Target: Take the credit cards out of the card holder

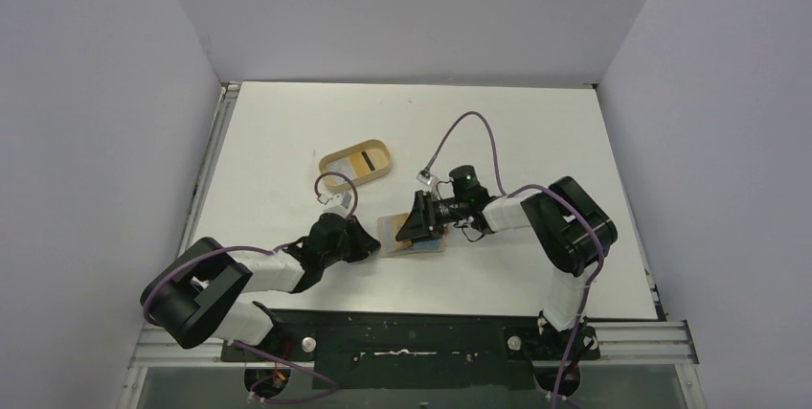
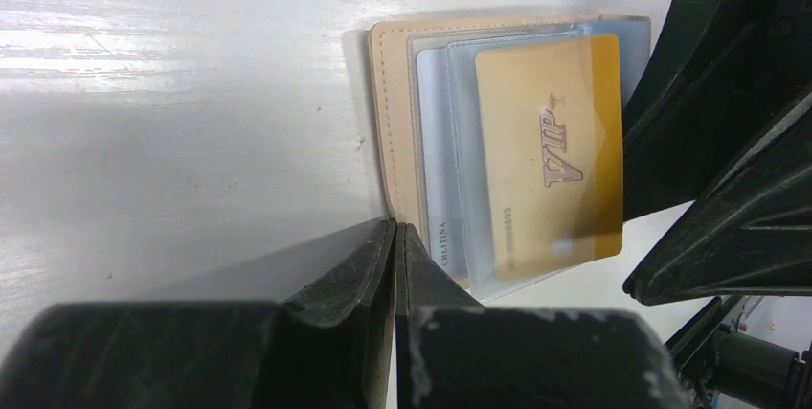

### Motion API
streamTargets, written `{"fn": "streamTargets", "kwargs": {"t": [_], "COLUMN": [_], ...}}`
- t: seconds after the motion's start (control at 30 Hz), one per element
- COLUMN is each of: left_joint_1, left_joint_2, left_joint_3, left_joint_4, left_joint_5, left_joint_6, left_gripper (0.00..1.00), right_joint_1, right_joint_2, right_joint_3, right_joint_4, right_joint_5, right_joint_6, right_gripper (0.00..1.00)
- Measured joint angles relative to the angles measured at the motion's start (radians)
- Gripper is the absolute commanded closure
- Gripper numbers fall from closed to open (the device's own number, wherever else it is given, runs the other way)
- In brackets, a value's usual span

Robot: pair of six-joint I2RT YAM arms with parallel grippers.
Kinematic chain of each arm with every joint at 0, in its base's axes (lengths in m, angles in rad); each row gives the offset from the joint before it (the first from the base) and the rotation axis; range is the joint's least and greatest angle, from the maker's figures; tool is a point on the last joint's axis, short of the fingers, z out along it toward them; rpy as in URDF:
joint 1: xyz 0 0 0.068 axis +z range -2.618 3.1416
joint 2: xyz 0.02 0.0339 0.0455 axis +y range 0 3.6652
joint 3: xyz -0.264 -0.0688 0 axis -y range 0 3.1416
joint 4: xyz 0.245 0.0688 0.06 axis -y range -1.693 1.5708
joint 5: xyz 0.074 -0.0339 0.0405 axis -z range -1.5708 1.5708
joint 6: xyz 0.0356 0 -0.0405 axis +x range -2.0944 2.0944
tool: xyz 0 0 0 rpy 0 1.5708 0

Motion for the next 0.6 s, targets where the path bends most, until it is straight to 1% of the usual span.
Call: {"fn": "streamTargets", "kwargs": {"t": [0.3, 0.43, 0.53, 0.6], "left_joint_1": [0.002, 0.002, 0.002, 0.002], "left_joint_2": [0.005, 0.006, 0.006, 0.006], "left_joint_3": [0.000, 0.000, 0.000, 0.000], "left_joint_4": [0.007, 0.010, 0.010, 0.010], "left_joint_5": [0.003, 0.003, 0.003, 0.003], "left_joint_6": [0.000, 0.000, 0.000, 0.000], "left_gripper": [1.00, 1.00, 1.00, 1.00], "right_joint_1": [-0.027, -0.038, -0.042, -0.046], "right_joint_2": [0.000, 0.000, 0.000, 0.001], "right_joint_3": [-0.031, -0.033, -0.035, -0.038], "right_joint_4": [-0.039, -0.043, -0.047, -0.050], "right_joint_5": [0.002, 0.002, 0.002, 0.002], "right_joint_6": [-0.035, -0.047, -0.058, -0.062], "right_gripper": [0.62, 0.70, 0.72, 0.75]}}
